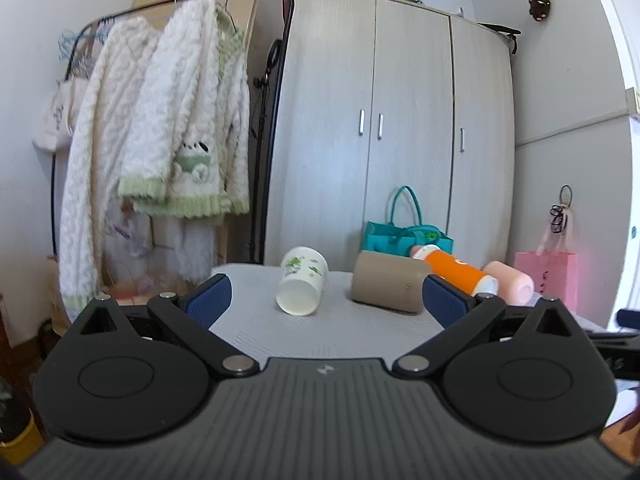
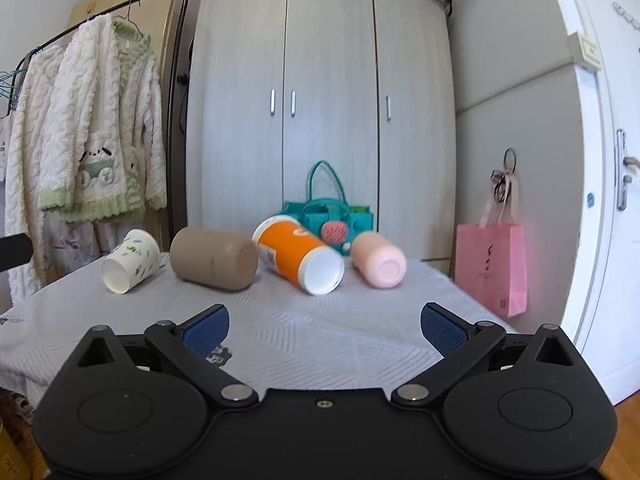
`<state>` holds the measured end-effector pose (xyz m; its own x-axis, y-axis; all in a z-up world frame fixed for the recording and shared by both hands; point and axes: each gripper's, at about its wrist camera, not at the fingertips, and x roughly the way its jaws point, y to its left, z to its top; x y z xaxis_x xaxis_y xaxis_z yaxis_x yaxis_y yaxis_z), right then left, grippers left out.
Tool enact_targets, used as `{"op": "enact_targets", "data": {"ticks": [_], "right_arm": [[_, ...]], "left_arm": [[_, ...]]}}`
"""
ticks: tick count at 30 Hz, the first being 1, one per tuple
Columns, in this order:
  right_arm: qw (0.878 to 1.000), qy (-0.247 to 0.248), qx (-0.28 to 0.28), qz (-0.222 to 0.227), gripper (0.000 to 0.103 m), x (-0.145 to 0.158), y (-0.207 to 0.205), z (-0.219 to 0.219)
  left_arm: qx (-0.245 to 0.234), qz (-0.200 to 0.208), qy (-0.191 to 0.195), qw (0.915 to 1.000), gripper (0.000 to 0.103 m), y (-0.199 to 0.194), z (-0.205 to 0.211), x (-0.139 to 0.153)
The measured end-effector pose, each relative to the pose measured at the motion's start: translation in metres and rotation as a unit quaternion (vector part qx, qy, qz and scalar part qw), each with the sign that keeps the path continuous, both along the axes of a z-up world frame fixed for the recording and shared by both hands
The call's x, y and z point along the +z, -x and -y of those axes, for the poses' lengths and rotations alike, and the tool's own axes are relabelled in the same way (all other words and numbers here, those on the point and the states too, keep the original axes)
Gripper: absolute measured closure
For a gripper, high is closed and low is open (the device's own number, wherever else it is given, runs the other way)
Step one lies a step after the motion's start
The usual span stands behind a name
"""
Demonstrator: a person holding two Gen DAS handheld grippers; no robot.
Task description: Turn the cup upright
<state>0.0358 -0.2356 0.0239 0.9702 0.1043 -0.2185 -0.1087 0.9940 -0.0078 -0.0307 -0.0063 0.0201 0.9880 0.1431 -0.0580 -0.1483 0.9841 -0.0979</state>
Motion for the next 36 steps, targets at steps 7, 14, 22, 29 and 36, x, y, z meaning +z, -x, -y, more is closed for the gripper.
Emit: {"op": "enact_targets", "data": {"ticks": [7, 14, 22, 29, 36], "right_arm": [[1.000, 0.001, 0.012, -0.023, 0.000, -0.002, -0.002, -0.004], [0.999, 0.007, 0.009, -0.033, 0.000, -0.004, -0.003, -0.004], [0.998, 0.008, 0.047, -0.027, 0.000, 0.011, 0.002, 0.004], [0.982, 0.047, 0.176, -0.046, 0.000, 0.081, -0.034, 0.034], [0.957, 0.030, 0.251, -0.140, 0.001, 0.100, -0.113, 0.039]], "left_arm": [[0.005, -0.012, -0.007, 0.9999, 0.000, 0.000, 0.001, 0.001], [-0.016, -0.013, -0.021, 0.9996, 0.000, 0.000, 0.003, -0.001], [-0.026, -0.043, -0.015, 0.9986, 0.000, -0.007, 0.000, 0.011], [-0.075, -0.113, -0.026, 0.9904, 0.000, -0.050, 0.002, 0.060], [-0.148, -0.201, 0.053, 0.9669, 0.000, -0.127, 0.006, 0.077]]}}
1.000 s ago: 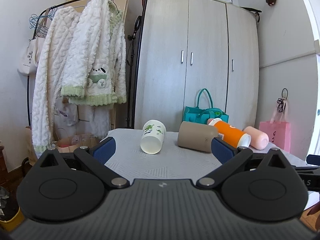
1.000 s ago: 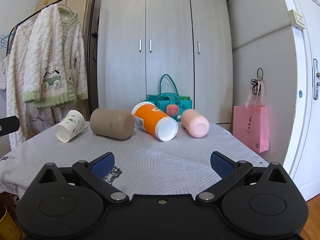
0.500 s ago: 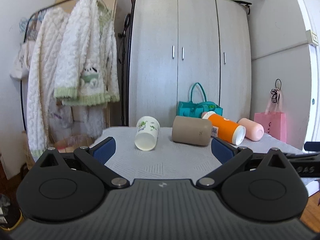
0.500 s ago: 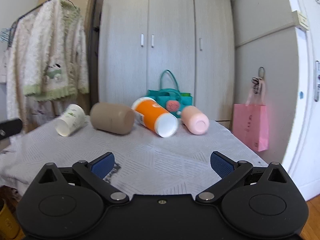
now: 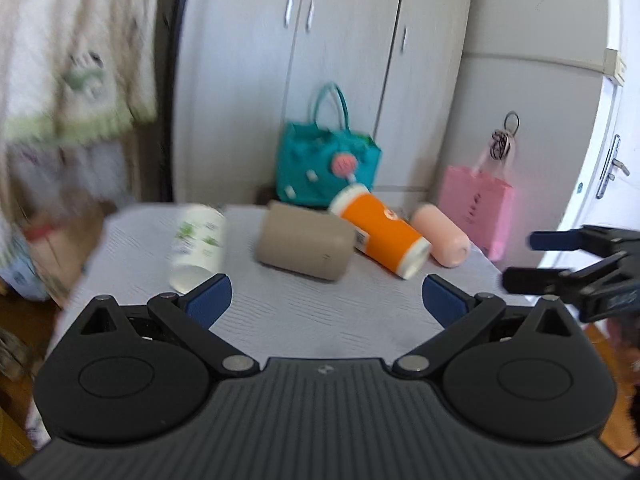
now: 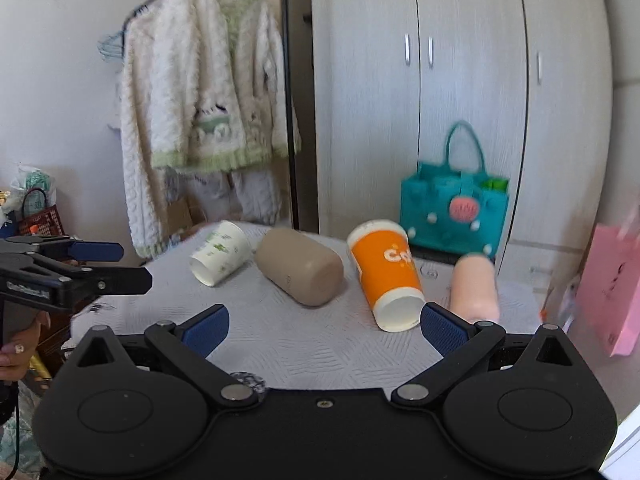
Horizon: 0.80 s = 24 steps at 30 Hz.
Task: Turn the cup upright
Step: 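Move the right gripper toward the orange COCO cup's base and close on it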
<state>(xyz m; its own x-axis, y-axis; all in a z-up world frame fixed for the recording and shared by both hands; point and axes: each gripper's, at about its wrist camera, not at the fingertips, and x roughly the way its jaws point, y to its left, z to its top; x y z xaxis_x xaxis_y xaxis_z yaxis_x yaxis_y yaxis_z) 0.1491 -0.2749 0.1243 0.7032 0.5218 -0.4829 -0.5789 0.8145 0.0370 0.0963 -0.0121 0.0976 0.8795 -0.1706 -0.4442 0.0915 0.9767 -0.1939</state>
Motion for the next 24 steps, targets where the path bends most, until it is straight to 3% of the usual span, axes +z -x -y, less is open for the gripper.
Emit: {"op": "enact_targets", "data": {"ticks": [5, 9, 12, 18, 24], "right_arm": [[0.999, 0.034, 0.027, -0.032, 0.011, -0.016, -0.049, -0.017], [0.996, 0.070, 0.032, -0.044, 0.011, -0.023, -0.081, -0.025], [0.993, 0.094, 0.037, -0.057, 0.011, -0.030, -0.106, -0.029], [0.988, 0.119, 0.057, -0.084, 0.011, -0.046, -0.150, -0.040], [0.985, 0.130, 0.044, -0.103, 0.011, -0.064, -0.175, -0.044]], "left_arm": [[-0.001, -0.060, 0.035, 0.9976, 0.000, -0.048, 0.007, -0.009], [0.004, -0.051, 0.025, 0.9984, 0.000, -0.062, 0.013, -0.010], [-0.005, -0.056, 0.038, 0.9977, 0.000, -0.070, 0.009, -0.011], [-0.008, -0.065, 0.049, 0.9966, 0.000, -0.093, 0.006, -0.021], [-0.013, -0.082, 0.075, 0.9937, 0.000, -0.111, 0.001, -0.027]]}}
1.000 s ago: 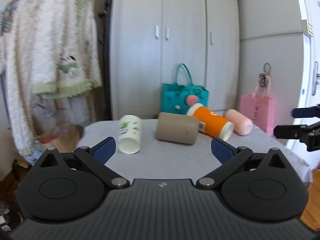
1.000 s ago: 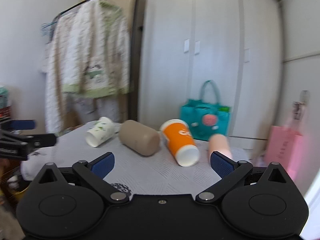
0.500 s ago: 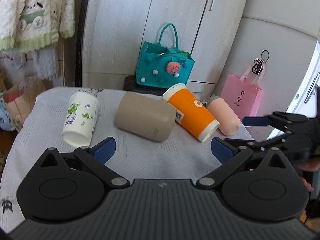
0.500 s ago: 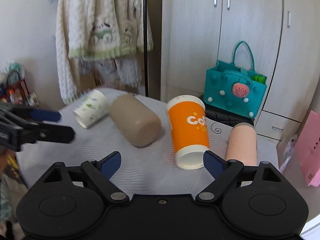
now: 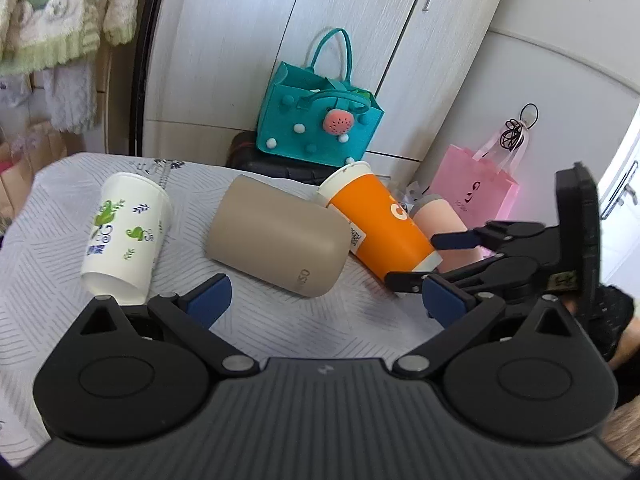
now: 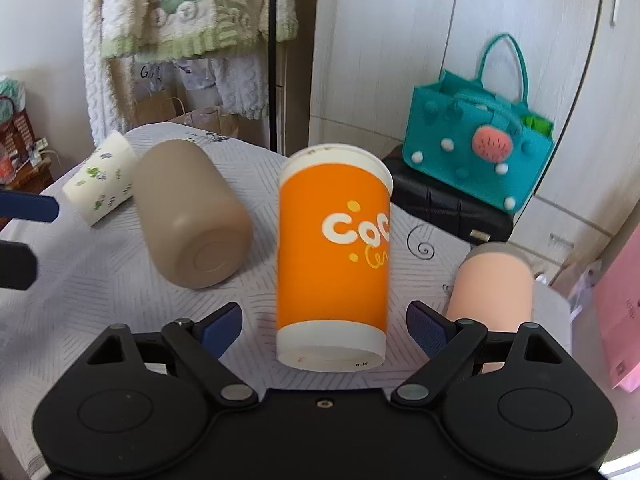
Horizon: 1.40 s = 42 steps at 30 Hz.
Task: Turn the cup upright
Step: 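Move the right gripper toward the orange COCO cup's base and close on it, then lift the orange cup with the right gripper while the left gripper grasps its side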
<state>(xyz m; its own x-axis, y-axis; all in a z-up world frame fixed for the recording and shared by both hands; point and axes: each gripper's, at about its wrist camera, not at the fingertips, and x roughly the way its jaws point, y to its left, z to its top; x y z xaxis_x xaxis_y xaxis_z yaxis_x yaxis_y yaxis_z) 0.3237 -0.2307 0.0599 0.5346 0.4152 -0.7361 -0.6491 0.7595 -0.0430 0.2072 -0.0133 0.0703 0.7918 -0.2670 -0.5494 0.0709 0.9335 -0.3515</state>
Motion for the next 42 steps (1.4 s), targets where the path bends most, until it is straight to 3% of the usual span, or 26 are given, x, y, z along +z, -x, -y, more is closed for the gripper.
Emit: {"op": "enact_targets", "data": {"ticks": [4, 6, 15, 21, 29, 34, 42], "right_arm": [[1.000, -0.003, 0.000, -0.009, 0.014, -0.006, -0.011, -0.002], [1.000, -0.004, 0.001, -0.014, 0.032, -0.008, -0.015, -0.004], [0.999, -0.023, -0.023, -0.002, 0.031, 0.004, 0.002, 0.010], [0.999, -0.027, -0.040, 0.014, 0.031, 0.015, 0.033, 0.025], [0.998, -0.015, -0.064, 0.019, 0.031, 0.024, 0.079, 0.037], [0.997, -0.038, -0.073, -0.007, 0.031, 0.015, 0.107, 0.043], [0.994, -0.079, -0.048, -0.054, 0.031, 0.006, 0.142, 0.025]], "left_arm": [[0.000, -0.001, -0.006, 1.0000, 0.000, -0.009, 0.003, -0.002], [-0.001, -0.005, -0.001, 1.0000, 0.000, -0.012, 0.003, -0.003], [-0.003, -0.015, 0.002, 0.9999, 0.000, -0.014, 0.007, -0.011], [-0.011, -0.025, 0.032, 0.9991, 0.000, 0.001, 0.005, -0.015], [-0.020, -0.011, 0.035, 0.9991, 0.000, 0.029, 0.006, -0.007], [-0.038, -0.018, 0.038, 0.9984, 0.000, 0.042, 0.007, -0.007], [-0.027, 0.001, 0.033, 0.9991, 0.000, 0.070, -0.004, -0.004]]}}
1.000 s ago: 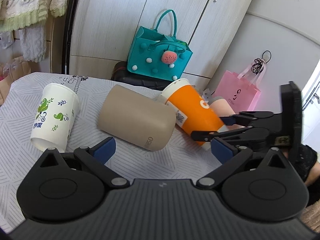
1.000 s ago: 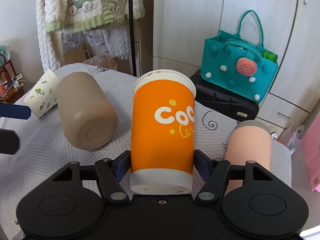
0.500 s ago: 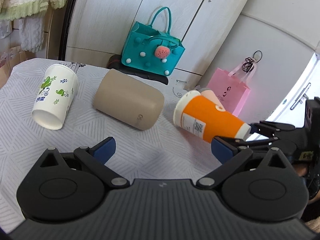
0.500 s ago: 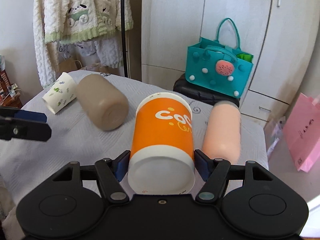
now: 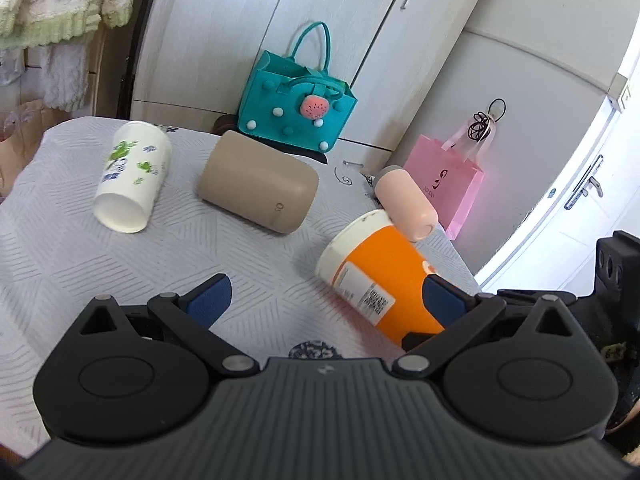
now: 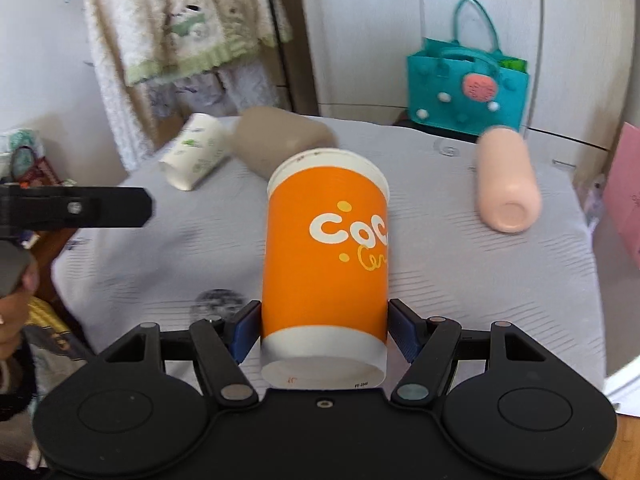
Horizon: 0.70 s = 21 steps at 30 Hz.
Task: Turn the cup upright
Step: 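Lift the orange cup with the right gripper while the left gripper grasps its side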
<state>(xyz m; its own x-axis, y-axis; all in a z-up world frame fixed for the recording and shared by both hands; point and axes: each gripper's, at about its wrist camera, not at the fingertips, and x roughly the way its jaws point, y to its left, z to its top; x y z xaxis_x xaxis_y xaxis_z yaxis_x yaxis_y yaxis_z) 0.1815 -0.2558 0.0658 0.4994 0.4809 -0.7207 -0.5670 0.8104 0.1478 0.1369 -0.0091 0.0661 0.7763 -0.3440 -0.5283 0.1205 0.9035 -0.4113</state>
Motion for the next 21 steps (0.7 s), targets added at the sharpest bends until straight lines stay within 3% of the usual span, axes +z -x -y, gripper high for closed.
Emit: {"op": "enact_targets", "data": {"ticks": [10, 21], "right_arm": [[1.000, -0.004, 0.019, -0.002, 0.031, -0.009, 0.011, -0.036], [1.000, -0.017, 0.017, -0.020, 0.030, -0.015, 0.007, -0.036]], "left_arm": [[0.015, 0.002, 0.008, 0.9999, 0.000, 0.023, -0.017, 0.004], [-0.001, -0.020, 0.032, 0.9993, 0.000, 0.023, -0.013, -0.007]]}}
